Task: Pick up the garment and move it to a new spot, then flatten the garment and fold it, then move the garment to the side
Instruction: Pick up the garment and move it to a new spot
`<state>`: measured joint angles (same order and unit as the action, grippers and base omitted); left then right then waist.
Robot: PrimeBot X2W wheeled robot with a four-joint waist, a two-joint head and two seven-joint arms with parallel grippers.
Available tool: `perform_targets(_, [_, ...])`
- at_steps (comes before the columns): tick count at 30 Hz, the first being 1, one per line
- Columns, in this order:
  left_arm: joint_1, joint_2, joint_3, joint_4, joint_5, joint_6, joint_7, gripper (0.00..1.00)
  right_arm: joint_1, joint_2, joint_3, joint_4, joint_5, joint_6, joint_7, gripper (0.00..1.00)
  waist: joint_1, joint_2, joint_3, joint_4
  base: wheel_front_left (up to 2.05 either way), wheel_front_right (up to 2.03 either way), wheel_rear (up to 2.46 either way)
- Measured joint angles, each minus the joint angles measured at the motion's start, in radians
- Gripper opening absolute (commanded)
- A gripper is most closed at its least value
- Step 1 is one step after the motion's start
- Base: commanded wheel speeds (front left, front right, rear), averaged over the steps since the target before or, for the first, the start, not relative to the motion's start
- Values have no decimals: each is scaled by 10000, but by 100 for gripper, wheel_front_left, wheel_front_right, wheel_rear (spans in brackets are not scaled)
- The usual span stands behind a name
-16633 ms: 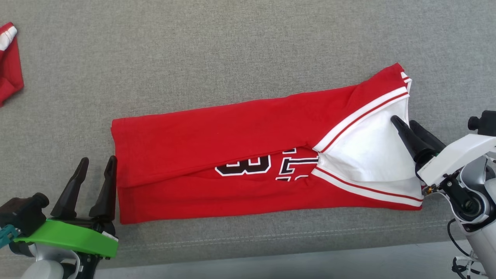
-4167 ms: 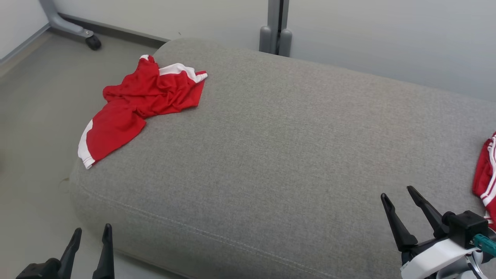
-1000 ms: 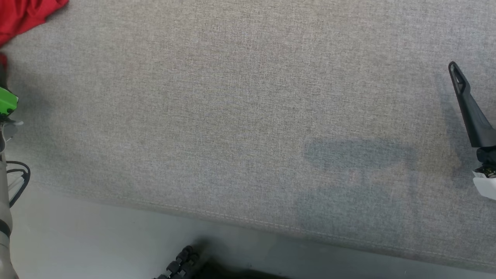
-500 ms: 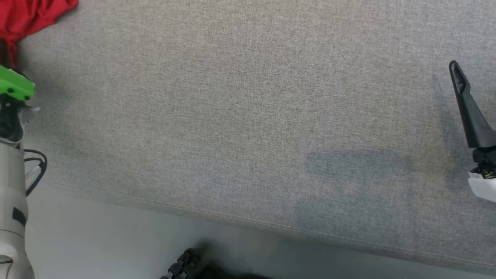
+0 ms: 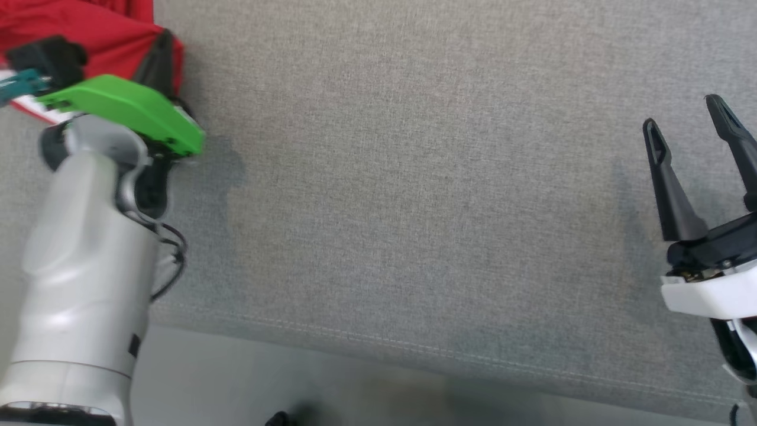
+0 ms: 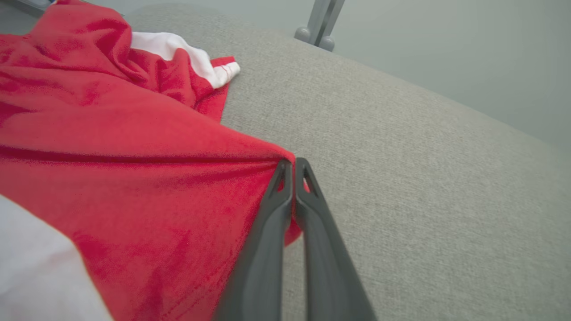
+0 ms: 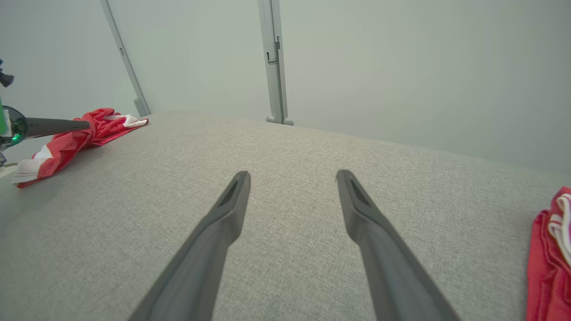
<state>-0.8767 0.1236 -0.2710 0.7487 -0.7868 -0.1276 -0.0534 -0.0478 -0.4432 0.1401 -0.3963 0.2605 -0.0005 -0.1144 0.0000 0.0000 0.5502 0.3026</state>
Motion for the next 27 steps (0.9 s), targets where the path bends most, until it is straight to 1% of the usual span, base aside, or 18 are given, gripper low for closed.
perform_targets(1, [153,-94,-299,-357,-52,8,38,0,3,109,67,138,75,-2,-142,100,0,0,-110,-25,0,0,0])
perform_targets(3, [336,-221,-602,-639,-104,0,94,0,23,282,224,330,171,2,-261,100,0,0,-330,-87,0,0,0])
perform_targets(7, [692,-355,-1509,-1523,-205,10,268,0,99,635,520,750,324,4,-642,100,0,0,-773,-247,0,0,0])
perform_targets(10, [947,-596,-1988,-2061,-405,0,276,0,98,993,861,1160,397,107,-928,100,0,0,-1082,-441,0,0,0])
perform_targets(12, [1165,-656,-2261,-2247,-616,0,385,0,98,1160,1060,1404,401,130,-966,100,0,0,-1267,-630,0,0,0])
perform_targets(13, [1272,-637,-2429,-2341,-627,0,462,0,98,1244,1149,1503,410,178,-978,100,0,0,-1352,-739,0,0,0])
perform_targets(14, [1440,-629,-2809,-2506,-629,0,635,0,100,1440,1308,1687,485,213,-1055,100,0,0,-1521,-982,0,0,0])
perform_targets(18, [1609,-686,-3638,-2871,-623,0,1030,0,148,1789,1407,1929,489,203,-1160,100,0,0,-1827,-1503,0,0,0])
perform_targets(23, [1926,-725,-4539,-3243,-619,0,1461,0,327,2034,1415,2142,489,77,-1241,100,0,0,-2134,-2217,0,0,0])
perform_targets(27, [2179,-736,-5191,-3620,-625,0,1691,0,411,2215,1415,2291,487,73,-1315,100,-1,0,-2311,-2803,0,0,0])
